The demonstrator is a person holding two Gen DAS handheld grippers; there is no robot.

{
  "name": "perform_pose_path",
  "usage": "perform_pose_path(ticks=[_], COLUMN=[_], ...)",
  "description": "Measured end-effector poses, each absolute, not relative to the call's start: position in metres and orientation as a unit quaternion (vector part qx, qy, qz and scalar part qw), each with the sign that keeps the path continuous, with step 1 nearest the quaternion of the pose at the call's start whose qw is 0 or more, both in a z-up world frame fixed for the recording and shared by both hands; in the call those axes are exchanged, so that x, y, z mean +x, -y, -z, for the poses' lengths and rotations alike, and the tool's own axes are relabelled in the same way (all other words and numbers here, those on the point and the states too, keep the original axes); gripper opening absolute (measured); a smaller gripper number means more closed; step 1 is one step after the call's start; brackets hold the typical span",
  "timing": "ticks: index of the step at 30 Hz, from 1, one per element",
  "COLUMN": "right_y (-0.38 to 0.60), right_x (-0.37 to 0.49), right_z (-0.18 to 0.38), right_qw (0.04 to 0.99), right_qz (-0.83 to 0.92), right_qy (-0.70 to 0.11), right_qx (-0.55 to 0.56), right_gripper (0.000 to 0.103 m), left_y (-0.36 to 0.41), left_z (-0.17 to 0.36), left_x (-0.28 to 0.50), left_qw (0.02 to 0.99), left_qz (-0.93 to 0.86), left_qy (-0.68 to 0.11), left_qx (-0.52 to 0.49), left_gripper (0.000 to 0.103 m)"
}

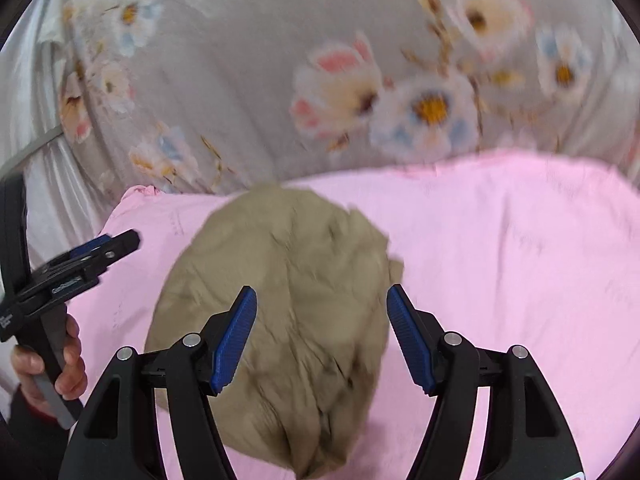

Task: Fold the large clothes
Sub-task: 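Lay the bundle down and press it flat with both tools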

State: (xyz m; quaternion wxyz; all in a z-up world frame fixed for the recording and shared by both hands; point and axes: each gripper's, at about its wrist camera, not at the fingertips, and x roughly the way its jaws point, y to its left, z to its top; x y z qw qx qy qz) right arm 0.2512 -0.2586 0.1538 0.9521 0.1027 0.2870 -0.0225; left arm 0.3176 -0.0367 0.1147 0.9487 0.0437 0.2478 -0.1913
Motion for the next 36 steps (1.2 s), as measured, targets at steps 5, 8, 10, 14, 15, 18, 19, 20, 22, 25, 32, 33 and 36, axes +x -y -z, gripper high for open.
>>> perform_pose_path(ticks=[5, 8, 10, 14, 15, 18, 19, 20, 22, 25, 32, 33, 36], right_y=[0.227, 0.225, 0.228, 0.237, 0.239, 0.237, 0.237, 0.237, 0.237, 0.239, 0.247, 0.248, 0.248], right_x=[0.3, 0.325, 0.342, 0.372, 0.376, 0.384, 0.384, 0.385, 0.386, 0.388, 0.396, 0.397, 0.397], right_z=[-0.16, -0.145, -0.129, -0.086, -0.077, -0.061, -0.058, -0.055, -0.049, -0.042, -0.033, -0.032, -0.031], right_qw=[0.952, 0.948, 0.942, 0.925, 0.923, 0.923, 0.924, 0.925, 0.926, 0.928, 0.925, 0.925, 0.923], right_qz=[0.041, 0.062, 0.074, 0.085, 0.084, 0.087, 0.087, 0.085, 0.083, 0.079, 0.066, 0.065, 0.063], right_qy=[-0.297, -0.306, -0.318, -0.358, -0.362, -0.361, -0.359, -0.358, -0.355, -0.349, -0.351, -0.353, -0.357], right_qx=[0.066, 0.068, 0.079, 0.098, 0.101, 0.095, 0.096, 0.098, 0.099, 0.105, 0.128, 0.128, 0.132], right_gripper=[0.026, 0.005, 0.001, 0.0, 0.0, 0.0, 0.0, 0.0, 0.0, 0.0, 0.0, 0.0, 0.0], left_y=[0.079, 0.091, 0.097, 0.102, 0.102, 0.105, 0.107, 0.108, 0.107, 0.106, 0.113, 0.113, 0.114], left_z=[-0.118, -0.103, -0.086, -0.047, -0.038, -0.026, -0.022, -0.019, -0.013, -0.006, 0.003, 0.003, 0.005], left_x=[0.338, 0.358, 0.373, 0.399, 0.403, 0.404, 0.404, 0.405, 0.408, 0.411, 0.416, 0.416, 0.418], left_qw=[0.939, 0.938, 0.935, 0.927, 0.927, 0.931, 0.933, 0.931, 0.933, 0.936, 0.94, 0.94, 0.94], left_qz=[0.184, 0.162, 0.148, 0.124, 0.119, 0.114, 0.11, 0.107, 0.109, 0.108, 0.096, 0.095, 0.095], left_qy=[-0.286, -0.303, -0.32, -0.351, -0.353, -0.342, -0.336, -0.343, -0.339, -0.332, -0.323, -0.323, -0.324], left_qx=[0.053, 0.048, 0.049, 0.049, 0.048, 0.055, 0.062, 0.063, 0.056, 0.047, 0.05, 0.05, 0.05], left_gripper=[0.016, 0.0, 0.0, 0.0, 0.0, 0.0, 0.0, 0.0, 0.0, 0.0, 0.0, 0.0, 0.0])
